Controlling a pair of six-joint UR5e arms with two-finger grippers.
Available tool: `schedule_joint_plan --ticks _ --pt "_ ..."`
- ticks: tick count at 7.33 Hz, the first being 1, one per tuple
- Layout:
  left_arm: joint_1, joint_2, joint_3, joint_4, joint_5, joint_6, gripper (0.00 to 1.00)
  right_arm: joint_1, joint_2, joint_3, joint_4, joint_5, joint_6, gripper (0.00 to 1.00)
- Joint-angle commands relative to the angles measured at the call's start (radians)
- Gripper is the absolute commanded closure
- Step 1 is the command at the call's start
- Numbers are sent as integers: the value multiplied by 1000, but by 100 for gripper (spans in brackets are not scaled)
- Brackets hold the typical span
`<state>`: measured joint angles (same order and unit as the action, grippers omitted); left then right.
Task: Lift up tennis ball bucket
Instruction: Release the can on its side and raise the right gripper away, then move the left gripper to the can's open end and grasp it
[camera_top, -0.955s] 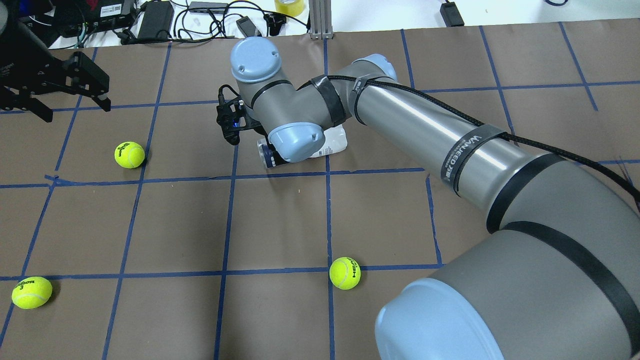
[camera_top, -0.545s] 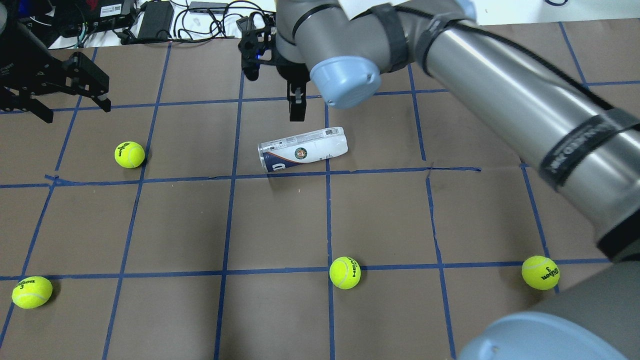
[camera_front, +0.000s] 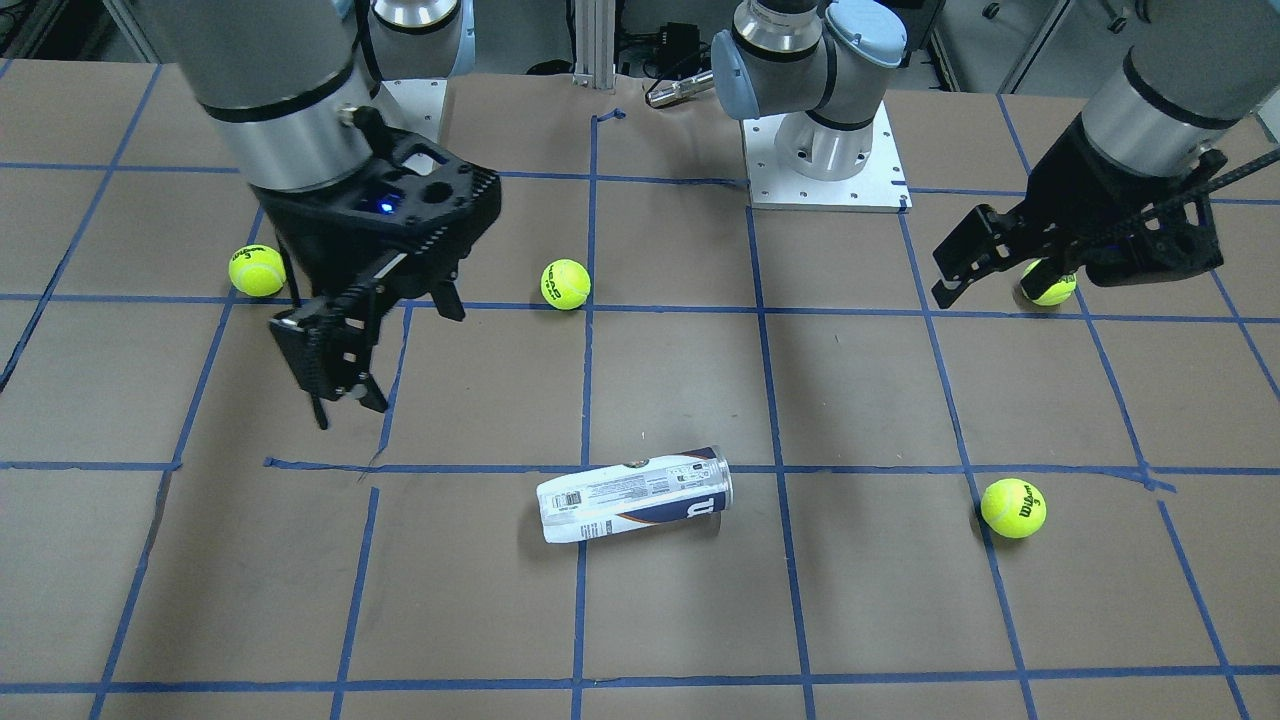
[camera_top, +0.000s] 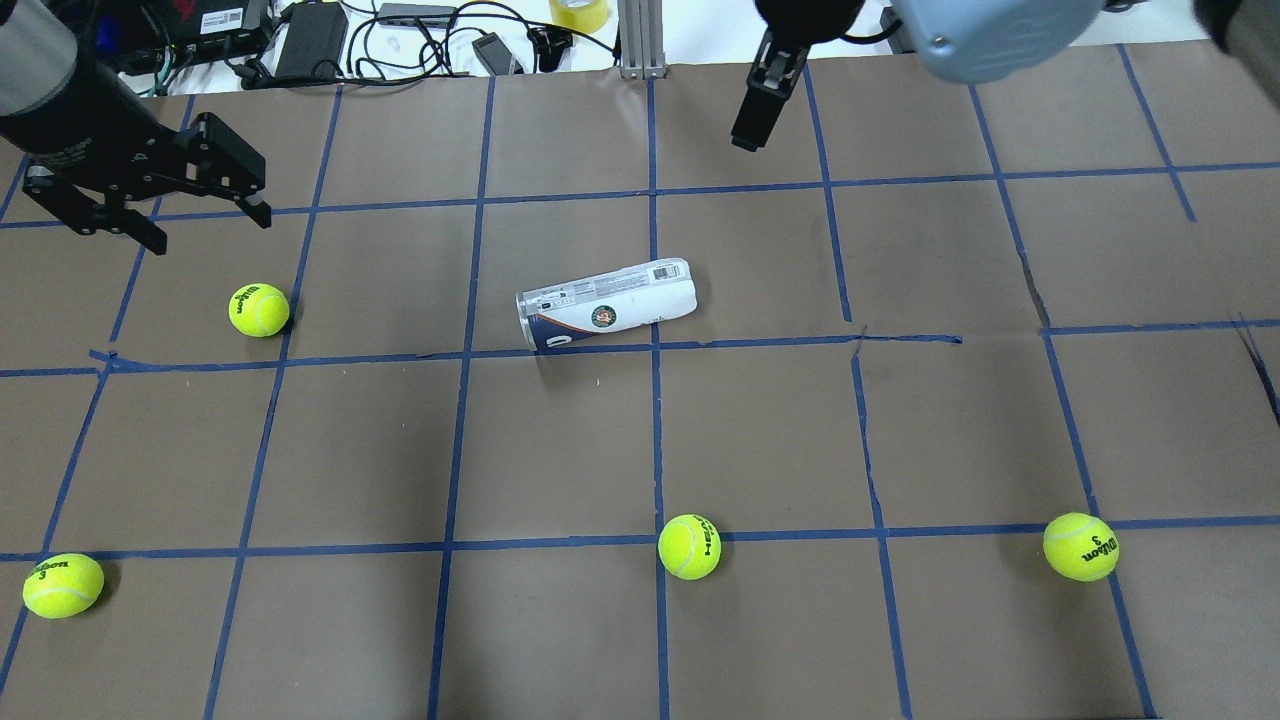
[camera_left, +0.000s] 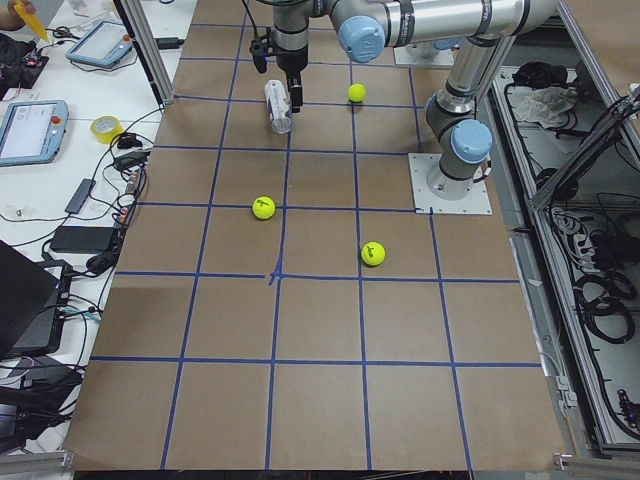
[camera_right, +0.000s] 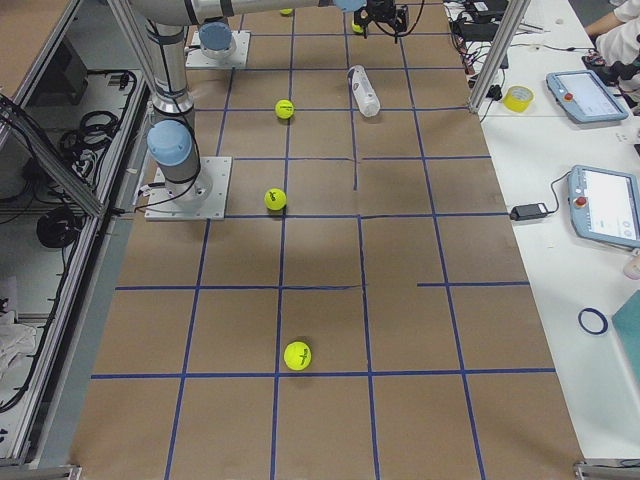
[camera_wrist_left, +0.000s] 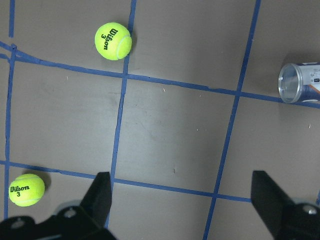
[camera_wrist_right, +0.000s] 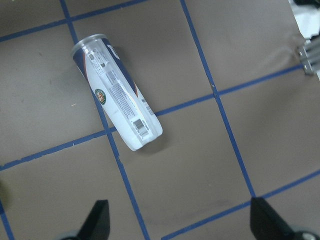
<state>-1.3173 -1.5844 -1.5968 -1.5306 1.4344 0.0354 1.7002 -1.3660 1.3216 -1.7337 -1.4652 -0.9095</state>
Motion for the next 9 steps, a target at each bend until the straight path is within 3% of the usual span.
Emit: schedule_joint_plan --ticks 1,2,4,9 --pt "-5 -61 -99 183 -208 -92 0 -59 -25 13 92 -123 297 0" --pt "-14 -98 -148 276 -269 -127 0 -62 -42 16 95 -165 366 0" --pt "-29 -187 -205 410 -351 -135 0 -62 -67 16 97 -162 587 0" --pt "-111 -373 -229 486 -440 -135 0 -63 -65 42 59 -145 595 0"
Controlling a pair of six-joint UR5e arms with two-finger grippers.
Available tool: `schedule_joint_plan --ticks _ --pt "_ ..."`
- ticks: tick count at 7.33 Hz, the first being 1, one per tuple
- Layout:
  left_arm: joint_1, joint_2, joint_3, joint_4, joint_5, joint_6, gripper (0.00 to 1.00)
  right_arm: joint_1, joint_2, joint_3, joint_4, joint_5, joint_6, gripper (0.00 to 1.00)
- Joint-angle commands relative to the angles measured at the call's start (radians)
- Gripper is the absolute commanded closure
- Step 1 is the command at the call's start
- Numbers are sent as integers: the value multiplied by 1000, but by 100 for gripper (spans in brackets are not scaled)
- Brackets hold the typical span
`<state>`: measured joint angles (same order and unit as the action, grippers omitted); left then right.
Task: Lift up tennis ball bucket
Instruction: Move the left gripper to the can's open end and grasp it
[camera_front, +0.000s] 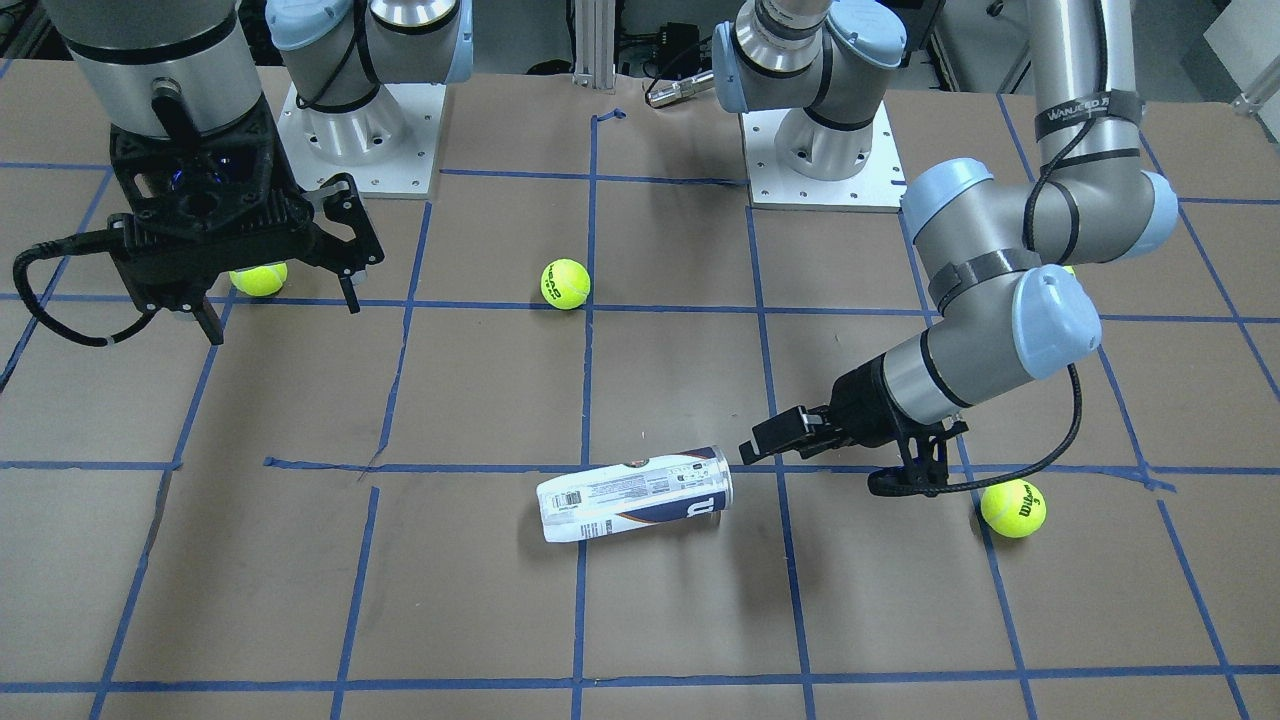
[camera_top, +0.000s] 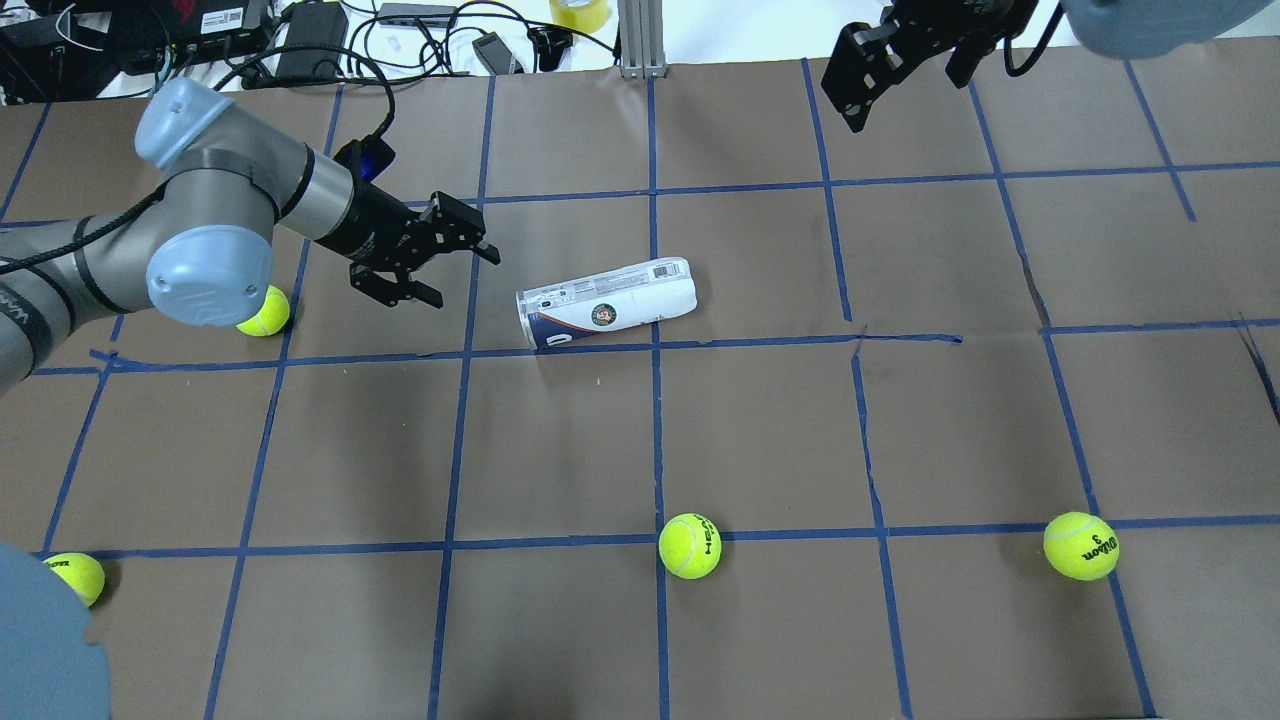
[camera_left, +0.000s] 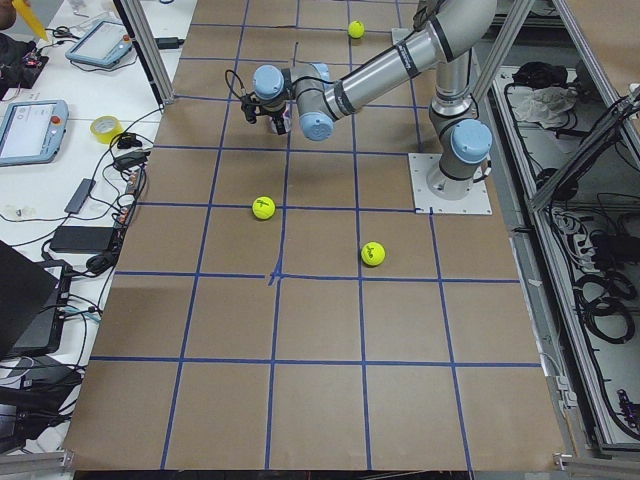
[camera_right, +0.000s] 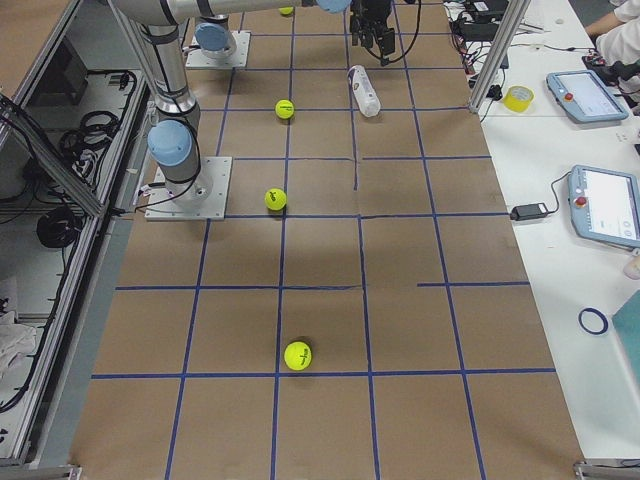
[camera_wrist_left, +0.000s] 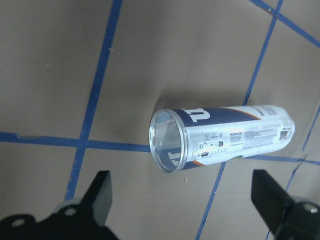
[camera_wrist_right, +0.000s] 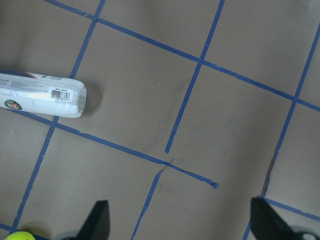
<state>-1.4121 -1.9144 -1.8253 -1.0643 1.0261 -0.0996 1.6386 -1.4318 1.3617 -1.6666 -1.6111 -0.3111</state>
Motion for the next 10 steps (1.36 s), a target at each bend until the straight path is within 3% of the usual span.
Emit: schedule_joint_plan --ticks 1,5,6,7,8,9,10 --pt "-24 -72 -2 61 -59 1 0 -2 2 2 -8 -1 -5 0" --pt "-88 -135 -8 66 -83 -3 0 -2 1 2 -8 0 -5 0" --pt "-88 -143 -8 67 -92 -3 10 -2 1 2 -8 0 -5 0" --pt "-88 -146 -8 63 -148 -5 38 -2 1 2 -7 0 -5 0" --pt "-88 -149 -3 66 -176 -20 85 -2 -1 3 -7 0 -5 0" --pt "-88 -149 4 69 -169 -60 100 0 -1 3 -7 0 -5 0" --pt "-88 -150 36 69 -166 -130 100 0 -1 3 -7 0 -5 0"
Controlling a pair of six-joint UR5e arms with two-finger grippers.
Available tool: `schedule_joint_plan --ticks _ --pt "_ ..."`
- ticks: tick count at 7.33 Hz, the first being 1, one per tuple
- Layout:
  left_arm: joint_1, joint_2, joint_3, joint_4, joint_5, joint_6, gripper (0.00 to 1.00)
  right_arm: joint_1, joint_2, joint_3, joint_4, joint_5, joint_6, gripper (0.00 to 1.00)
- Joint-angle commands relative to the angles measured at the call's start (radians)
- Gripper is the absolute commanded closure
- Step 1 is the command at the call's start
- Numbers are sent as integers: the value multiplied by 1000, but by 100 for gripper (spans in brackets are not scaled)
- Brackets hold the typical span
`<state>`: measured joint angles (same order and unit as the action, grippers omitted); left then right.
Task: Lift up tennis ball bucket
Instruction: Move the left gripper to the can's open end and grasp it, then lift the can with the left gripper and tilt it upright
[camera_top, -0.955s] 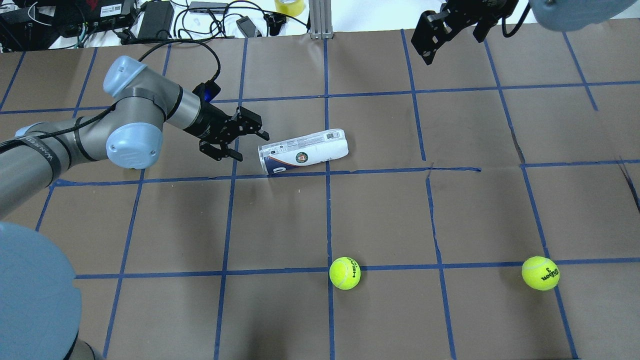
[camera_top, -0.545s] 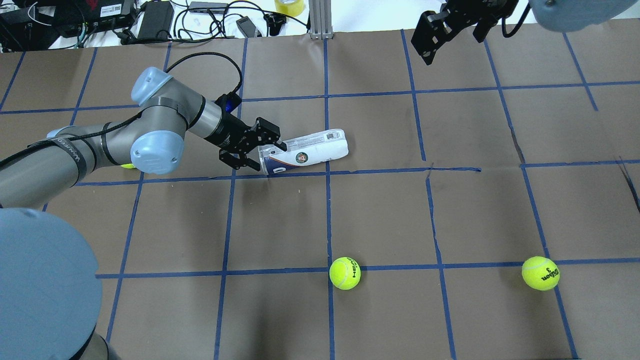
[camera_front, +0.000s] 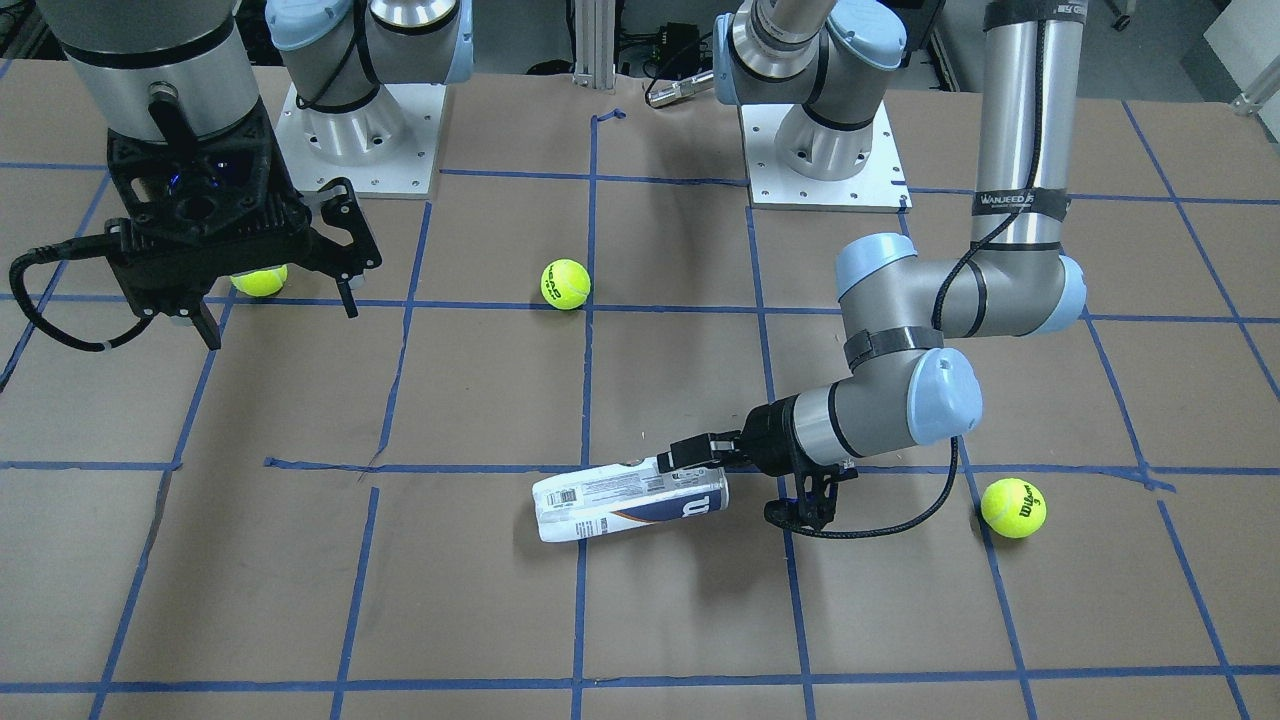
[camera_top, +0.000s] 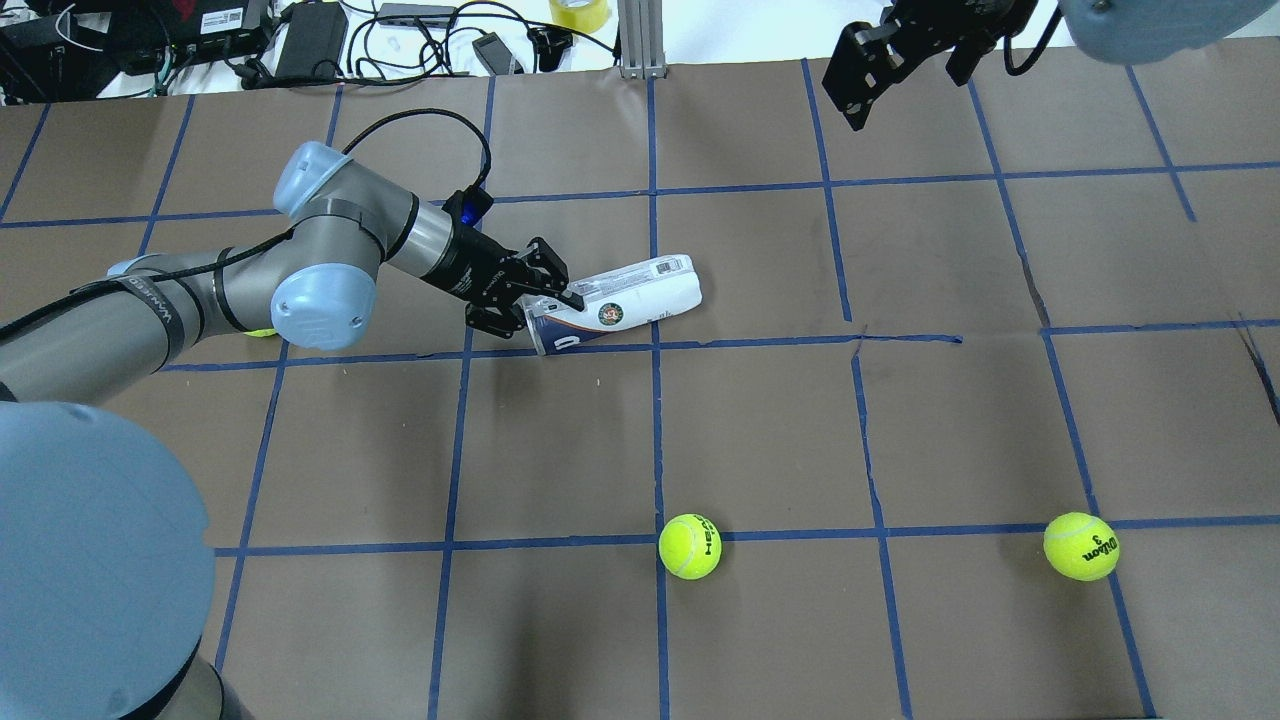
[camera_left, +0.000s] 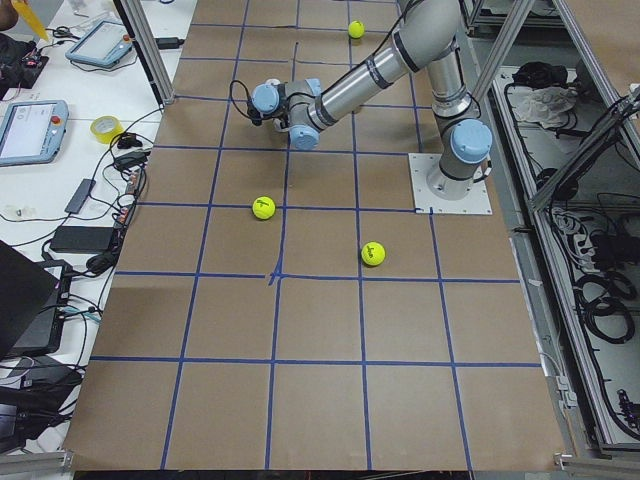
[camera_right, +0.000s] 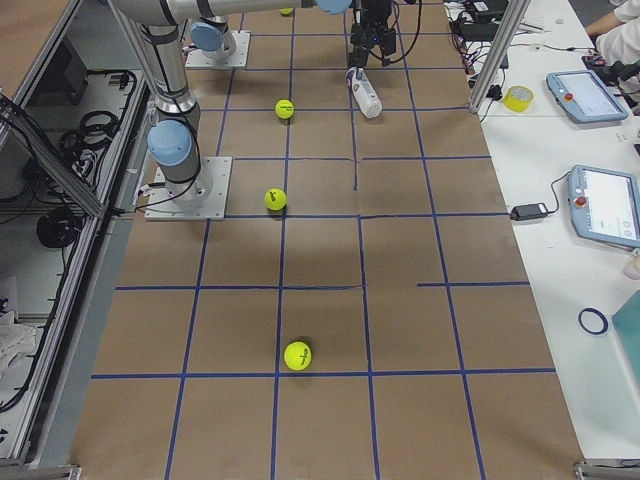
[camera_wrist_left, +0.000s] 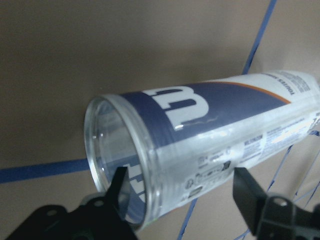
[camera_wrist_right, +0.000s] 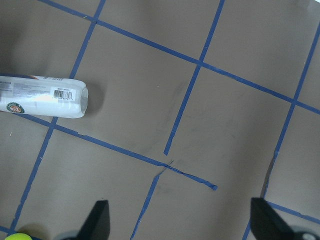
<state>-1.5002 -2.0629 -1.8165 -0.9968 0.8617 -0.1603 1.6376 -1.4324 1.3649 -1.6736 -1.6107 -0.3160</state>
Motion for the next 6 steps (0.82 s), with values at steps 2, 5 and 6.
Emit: schedule_joint_plan --ticks 2,5,6 --pt "0 10 124 -3 67 -165 100 2 -3 12 0 2 0 0" --pt "-3 21 331 -39 224 -295 100 2 -3 16 0 2 2 0" --pt "-18 27 398 -70 319 -283 100 2 -3 17 0 2 2 0"
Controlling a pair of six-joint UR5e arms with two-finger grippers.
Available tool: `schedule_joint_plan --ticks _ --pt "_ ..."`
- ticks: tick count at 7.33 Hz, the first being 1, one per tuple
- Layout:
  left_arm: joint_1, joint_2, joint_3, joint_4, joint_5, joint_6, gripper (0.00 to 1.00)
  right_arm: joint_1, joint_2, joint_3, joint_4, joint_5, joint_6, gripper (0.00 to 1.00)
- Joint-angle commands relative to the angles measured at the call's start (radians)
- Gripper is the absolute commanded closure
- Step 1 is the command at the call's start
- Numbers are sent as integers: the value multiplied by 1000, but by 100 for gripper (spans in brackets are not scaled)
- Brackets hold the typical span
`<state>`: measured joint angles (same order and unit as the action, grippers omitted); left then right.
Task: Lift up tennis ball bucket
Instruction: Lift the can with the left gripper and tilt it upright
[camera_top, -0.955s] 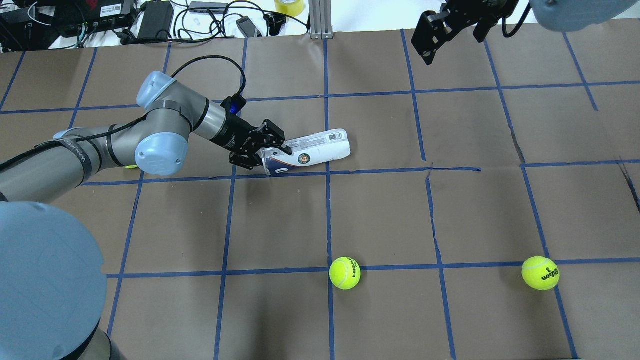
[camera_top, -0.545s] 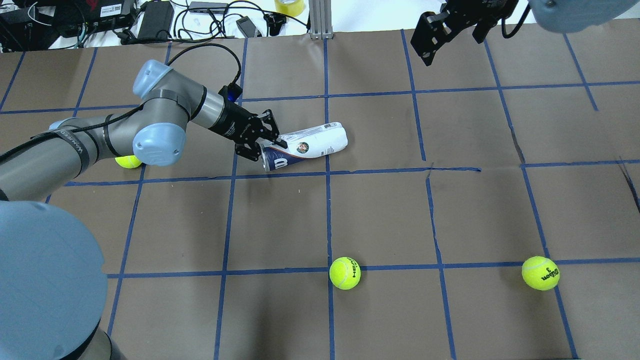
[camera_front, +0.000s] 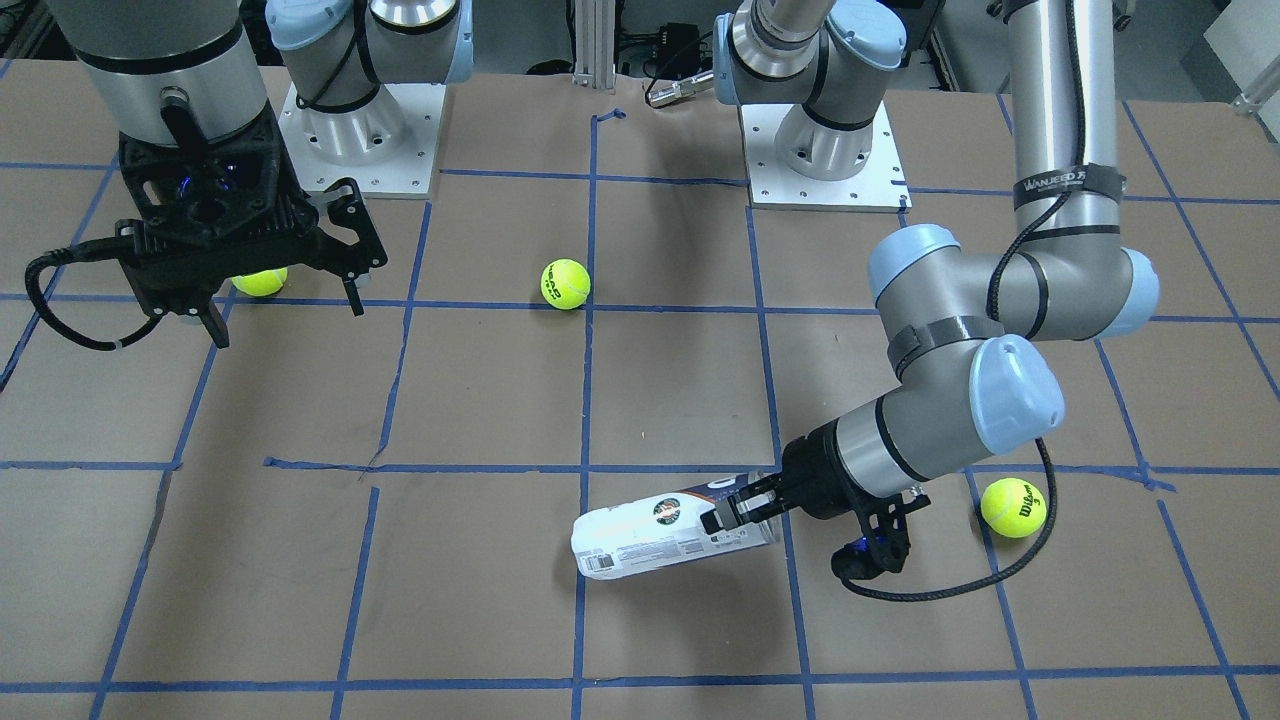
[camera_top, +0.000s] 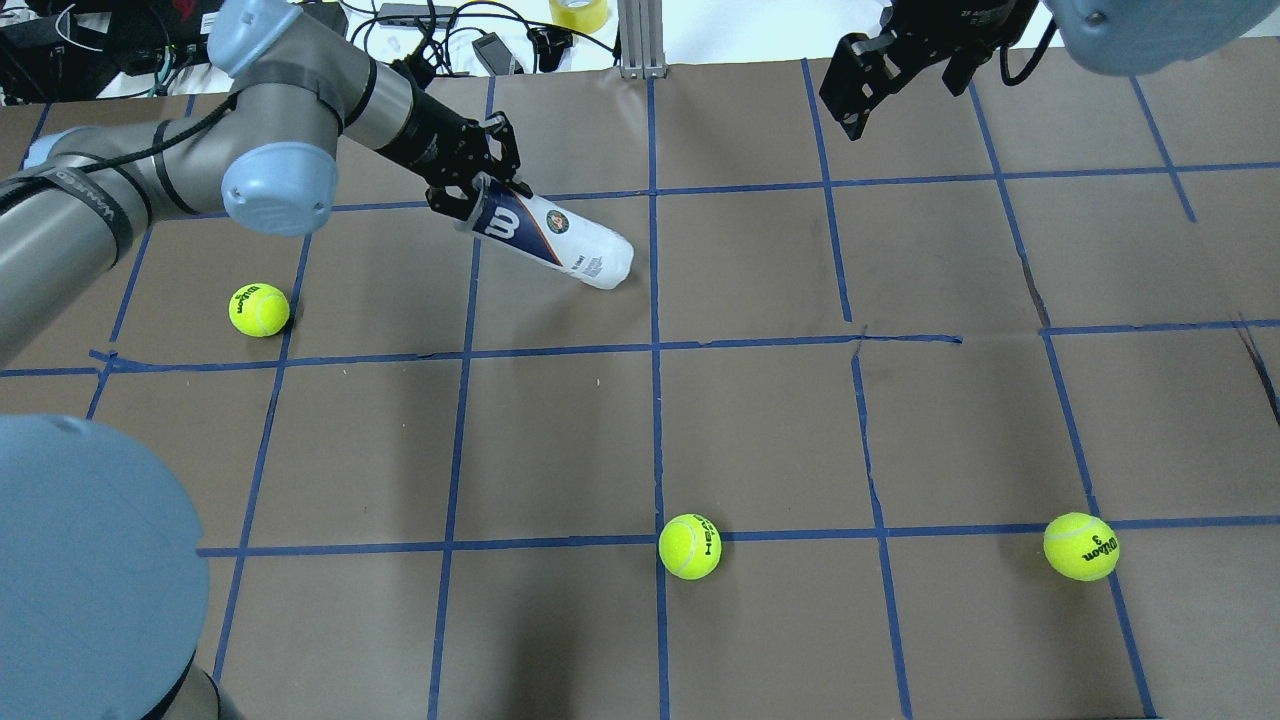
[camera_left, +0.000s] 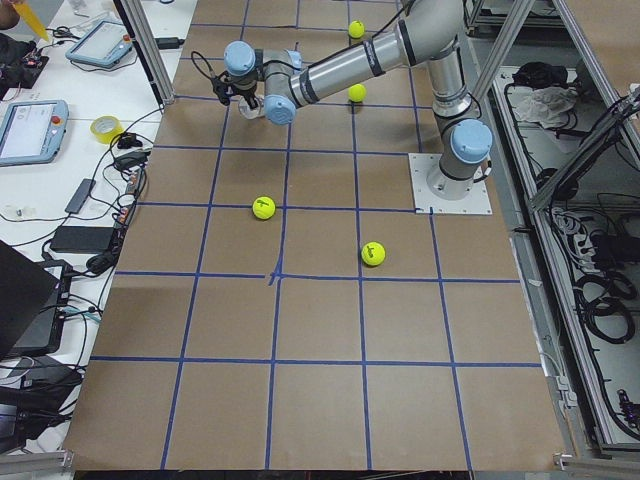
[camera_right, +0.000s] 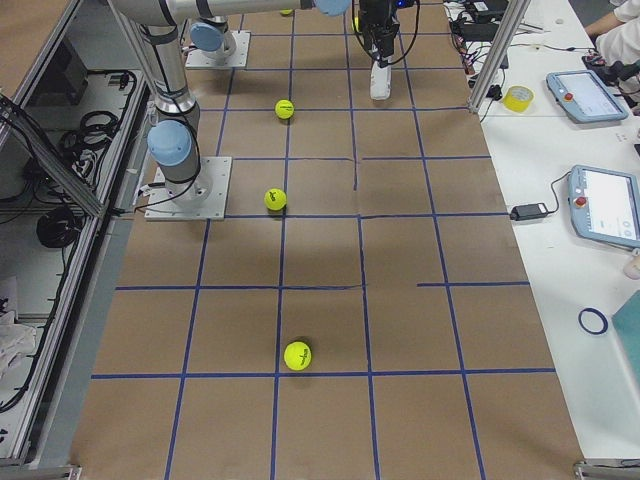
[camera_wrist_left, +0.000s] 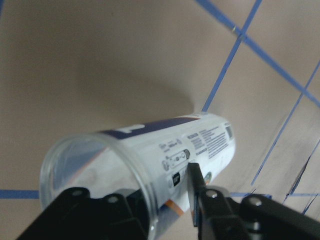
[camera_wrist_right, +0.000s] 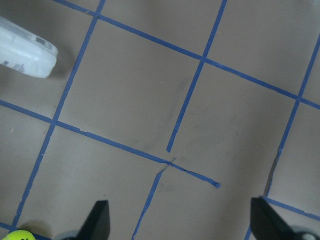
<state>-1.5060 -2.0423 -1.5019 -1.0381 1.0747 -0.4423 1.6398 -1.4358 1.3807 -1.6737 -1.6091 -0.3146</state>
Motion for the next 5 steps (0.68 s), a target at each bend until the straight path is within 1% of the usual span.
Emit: schedule_joint_plan --ticks 1,2,3,4,5 --pt "-37 1 139 -61 166 51 100 0 0 3 0 0 -1 0" --pt "-63 1 172 -88 253 124 100 -3 0 3 0 -2 -3 0" --pt "-126 1 183 -103 418 261 100 0 0 3 0 0 -3 0" --pt "-182 -9 184 -91 555 366 100 -1 -2 3 0 0 -3 0" --pt "-209 -10 181 -68 574 387 100 -2 0 3 0 -2 -1 0"
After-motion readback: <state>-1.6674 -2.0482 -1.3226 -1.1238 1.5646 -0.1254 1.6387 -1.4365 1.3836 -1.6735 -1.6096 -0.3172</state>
